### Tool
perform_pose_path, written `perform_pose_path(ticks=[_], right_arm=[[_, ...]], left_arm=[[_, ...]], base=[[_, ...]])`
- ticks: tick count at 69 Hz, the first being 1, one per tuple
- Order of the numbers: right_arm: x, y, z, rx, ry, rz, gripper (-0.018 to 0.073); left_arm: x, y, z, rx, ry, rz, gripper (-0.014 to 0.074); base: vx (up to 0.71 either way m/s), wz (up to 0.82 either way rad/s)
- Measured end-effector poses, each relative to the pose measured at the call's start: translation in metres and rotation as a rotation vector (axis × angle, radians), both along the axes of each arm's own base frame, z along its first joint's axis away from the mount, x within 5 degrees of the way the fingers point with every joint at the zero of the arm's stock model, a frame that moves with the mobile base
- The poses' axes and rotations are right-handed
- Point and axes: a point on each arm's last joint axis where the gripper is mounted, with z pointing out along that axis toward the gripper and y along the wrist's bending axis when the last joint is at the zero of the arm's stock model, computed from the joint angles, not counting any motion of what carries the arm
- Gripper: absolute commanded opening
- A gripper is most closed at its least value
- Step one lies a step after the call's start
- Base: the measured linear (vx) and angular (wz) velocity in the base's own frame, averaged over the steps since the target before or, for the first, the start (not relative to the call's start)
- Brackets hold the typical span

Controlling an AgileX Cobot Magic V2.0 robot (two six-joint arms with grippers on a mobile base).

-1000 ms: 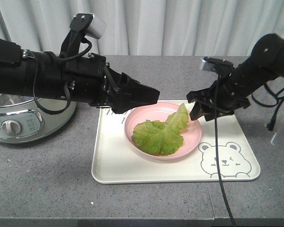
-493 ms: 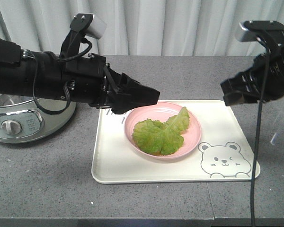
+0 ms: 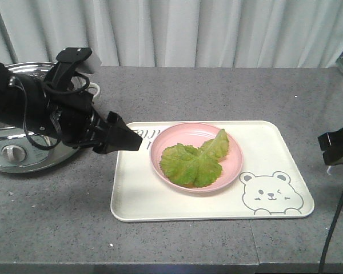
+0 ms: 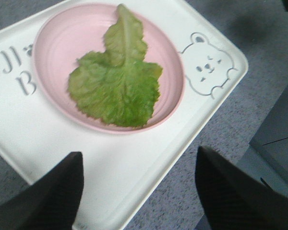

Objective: Transfer vegetables to tray and serve
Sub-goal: 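Open the right gripper and withdraw both grippers from the plate, then lower both grippers to the tray's side edges and close on them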

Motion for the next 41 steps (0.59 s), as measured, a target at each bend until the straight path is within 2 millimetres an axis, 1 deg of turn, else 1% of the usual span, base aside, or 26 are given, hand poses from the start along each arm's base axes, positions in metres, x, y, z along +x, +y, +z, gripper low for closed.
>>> perform_pose_path(ticks=[9,14,22,30,41], right_arm=[[-0.004,0.001,-0.01,0.006,0.03,0.018,0.0244],[-0.004,0.001,-0.01,0.005,0.033,0.021,0.0244],[-0.005,0.002,-0.01,0.007,0.036,0.021,0.0244],[-0.005,0.002,-0.01,0.014,0.04,0.005,0.0244],[-0.004,0.001,-0.01,0.02,0.041,-0.012,0.0244]], left_arm=[[-0.014,0.012,-0.016,0.055,0.026,0.071,0.0486],[-0.022,0.018,-0.021,0.064,0.026,0.11,0.0483],[-0.029,0.023,-0.039,0.091,0.069,0.148,0.0472],[-0.029,0.026,-0.057,0.124,0.102,0.188,0.0454],[-0.02,0.026,-0.066,0.133,0.094,0.221,0.0426]], base=[[0.0,0.0],[0.0,0.0],[0.0,0.0],[0.0,0.0],[0.0,0.0]])
